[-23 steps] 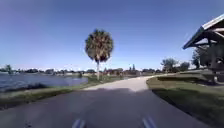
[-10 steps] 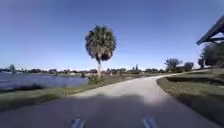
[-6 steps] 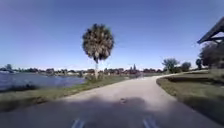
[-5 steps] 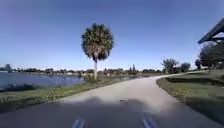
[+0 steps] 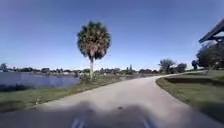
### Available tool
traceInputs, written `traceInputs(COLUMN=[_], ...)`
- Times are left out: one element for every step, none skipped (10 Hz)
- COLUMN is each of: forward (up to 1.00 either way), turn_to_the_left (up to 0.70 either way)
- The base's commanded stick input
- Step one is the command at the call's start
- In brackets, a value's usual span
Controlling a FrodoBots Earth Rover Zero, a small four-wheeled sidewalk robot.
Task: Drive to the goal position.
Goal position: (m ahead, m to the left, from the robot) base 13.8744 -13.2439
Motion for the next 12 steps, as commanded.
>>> traceInputs(forward=[0.85, 0.85, 0.85, 0.85, 0.85, 0.85, 0.85, 0.85, 0.85, 0.85, 0.85, 0.85], turn_to_the_left=[0.0, 0.0, 0.0, 0.0, 0.0, 0.0, 0.0, 0.0, 0.0, 0.0, 0.0, 0.0])
